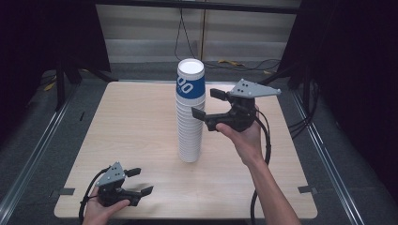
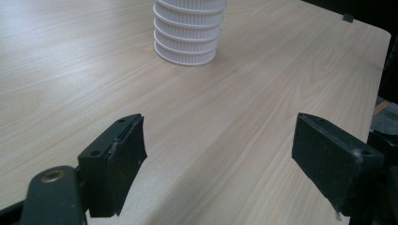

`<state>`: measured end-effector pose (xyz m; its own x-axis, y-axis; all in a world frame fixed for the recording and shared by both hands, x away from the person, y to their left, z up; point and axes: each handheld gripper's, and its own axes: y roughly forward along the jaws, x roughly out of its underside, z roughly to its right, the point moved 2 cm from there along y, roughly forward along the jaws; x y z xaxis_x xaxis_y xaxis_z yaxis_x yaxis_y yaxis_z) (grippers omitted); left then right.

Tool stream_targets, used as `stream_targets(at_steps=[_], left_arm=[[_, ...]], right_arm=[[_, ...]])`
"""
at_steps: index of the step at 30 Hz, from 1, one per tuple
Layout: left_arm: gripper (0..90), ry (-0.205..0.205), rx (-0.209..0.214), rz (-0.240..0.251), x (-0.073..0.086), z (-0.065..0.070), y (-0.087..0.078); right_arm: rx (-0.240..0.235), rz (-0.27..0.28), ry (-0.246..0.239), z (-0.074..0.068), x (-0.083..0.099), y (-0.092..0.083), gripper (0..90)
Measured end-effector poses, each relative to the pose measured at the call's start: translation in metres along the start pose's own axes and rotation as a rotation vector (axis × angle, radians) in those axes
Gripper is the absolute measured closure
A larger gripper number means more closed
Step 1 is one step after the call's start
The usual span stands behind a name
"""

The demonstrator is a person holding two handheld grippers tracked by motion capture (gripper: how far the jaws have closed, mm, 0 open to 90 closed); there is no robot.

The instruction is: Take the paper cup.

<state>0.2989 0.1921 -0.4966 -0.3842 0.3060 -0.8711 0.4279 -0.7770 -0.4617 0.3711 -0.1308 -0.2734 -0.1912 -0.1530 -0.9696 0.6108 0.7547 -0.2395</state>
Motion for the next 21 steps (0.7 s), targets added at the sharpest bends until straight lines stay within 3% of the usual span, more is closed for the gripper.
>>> stream_targets(at_steps=[12,20,21], left_arm=[[17.6,0.001,-0.001,0.002,0.000,-0.001,0.000],[17.6,0.003,-0.006,-0.006,0.001,-0.001,0.000],[17.6,-0.005,-0.006,-0.010,0.002,-0.002,0.001]], right_arm=[[0.005,0.003,-0.020,0.005,-0.022,0.006,13.9],[0.000,0.015,-0.009,0.007,-0.031,0.018,14.1],[0.017,0.027,-0.017,0.006,-0.033,0.022,14.8]])
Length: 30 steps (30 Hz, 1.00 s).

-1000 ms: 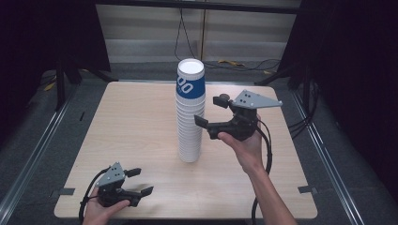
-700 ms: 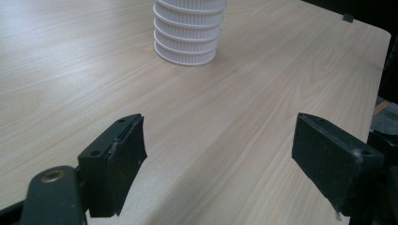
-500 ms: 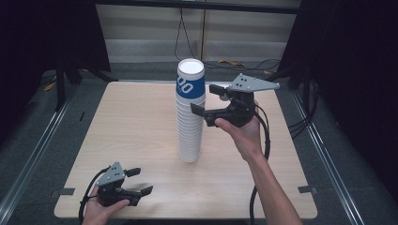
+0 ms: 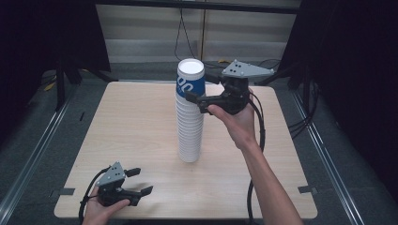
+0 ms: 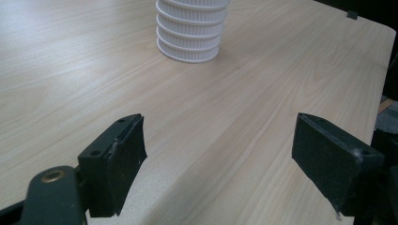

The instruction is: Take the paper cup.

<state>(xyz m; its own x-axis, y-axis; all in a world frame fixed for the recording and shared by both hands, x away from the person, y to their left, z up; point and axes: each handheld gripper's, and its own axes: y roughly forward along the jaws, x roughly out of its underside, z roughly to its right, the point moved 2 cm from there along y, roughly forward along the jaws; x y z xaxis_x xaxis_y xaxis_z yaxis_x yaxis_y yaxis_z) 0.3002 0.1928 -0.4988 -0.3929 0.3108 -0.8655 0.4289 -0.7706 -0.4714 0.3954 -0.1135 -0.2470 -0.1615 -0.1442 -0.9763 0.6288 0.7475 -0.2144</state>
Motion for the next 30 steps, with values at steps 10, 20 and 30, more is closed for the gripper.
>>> stream_targets(at_steps=[10,20,30], left_arm=[[17.6,0.003,-0.005,0.005,0.000,-0.001,-0.002],[17.7,0.005,-0.005,0.003,0.000,-0.001,-0.002],[18.1,0.002,0.001,0.000,0.000,-0.001,-0.001]], right_arm=[[-0.019,-0.015,0.028,0.003,-0.002,0.019,14.9],[-0.018,-0.024,0.036,0.004,0.002,0.024,20.0],[-0.009,-0.030,0.022,0.004,0.000,0.023,21.7]])
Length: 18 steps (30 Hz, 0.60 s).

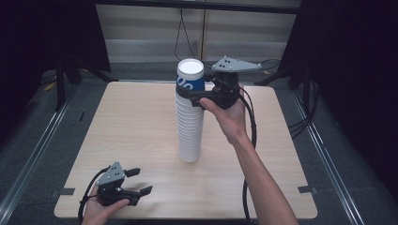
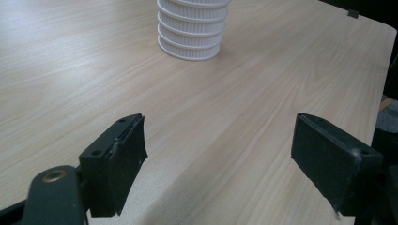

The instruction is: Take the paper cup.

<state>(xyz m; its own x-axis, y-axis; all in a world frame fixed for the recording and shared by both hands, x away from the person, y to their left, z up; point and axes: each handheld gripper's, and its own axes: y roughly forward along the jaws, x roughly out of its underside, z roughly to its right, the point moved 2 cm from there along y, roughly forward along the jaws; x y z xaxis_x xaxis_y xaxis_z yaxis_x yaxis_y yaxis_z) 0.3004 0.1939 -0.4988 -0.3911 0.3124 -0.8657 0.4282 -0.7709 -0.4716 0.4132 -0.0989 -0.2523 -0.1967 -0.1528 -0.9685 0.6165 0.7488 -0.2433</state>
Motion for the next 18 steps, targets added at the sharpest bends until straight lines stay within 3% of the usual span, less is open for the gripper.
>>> stream_targets(at_steps=[18], left_arm=[[17.9,-0.008,0.007,0.010,0.0001,-0.0002,-0.0015]], right_arm=[[0.003,0.054,0.010,-0.0006,-0.0083,-0.0030,22.6]])
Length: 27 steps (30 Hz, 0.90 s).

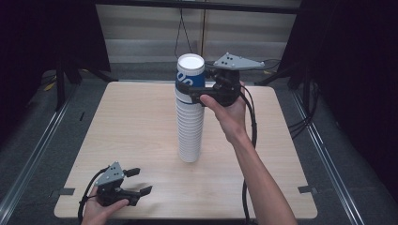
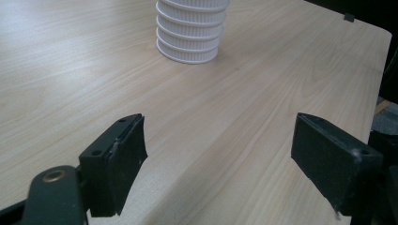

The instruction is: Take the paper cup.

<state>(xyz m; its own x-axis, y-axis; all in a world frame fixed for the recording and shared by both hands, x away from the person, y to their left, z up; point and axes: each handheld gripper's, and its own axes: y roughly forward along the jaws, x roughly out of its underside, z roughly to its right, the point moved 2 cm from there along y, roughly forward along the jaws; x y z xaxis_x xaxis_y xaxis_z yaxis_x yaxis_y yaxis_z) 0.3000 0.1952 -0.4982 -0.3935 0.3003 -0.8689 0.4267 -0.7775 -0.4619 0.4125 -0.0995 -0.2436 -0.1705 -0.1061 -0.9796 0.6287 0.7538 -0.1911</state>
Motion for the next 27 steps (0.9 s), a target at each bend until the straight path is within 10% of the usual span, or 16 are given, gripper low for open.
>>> stream_targets(at_steps=[27], left_arm=[[17.9,-0.005,-0.001,-0.003,0.000,-0.001,0.000]], right_arm=[[0.000,0.125,0.014,-0.001,-0.024,-0.010,24.0]])
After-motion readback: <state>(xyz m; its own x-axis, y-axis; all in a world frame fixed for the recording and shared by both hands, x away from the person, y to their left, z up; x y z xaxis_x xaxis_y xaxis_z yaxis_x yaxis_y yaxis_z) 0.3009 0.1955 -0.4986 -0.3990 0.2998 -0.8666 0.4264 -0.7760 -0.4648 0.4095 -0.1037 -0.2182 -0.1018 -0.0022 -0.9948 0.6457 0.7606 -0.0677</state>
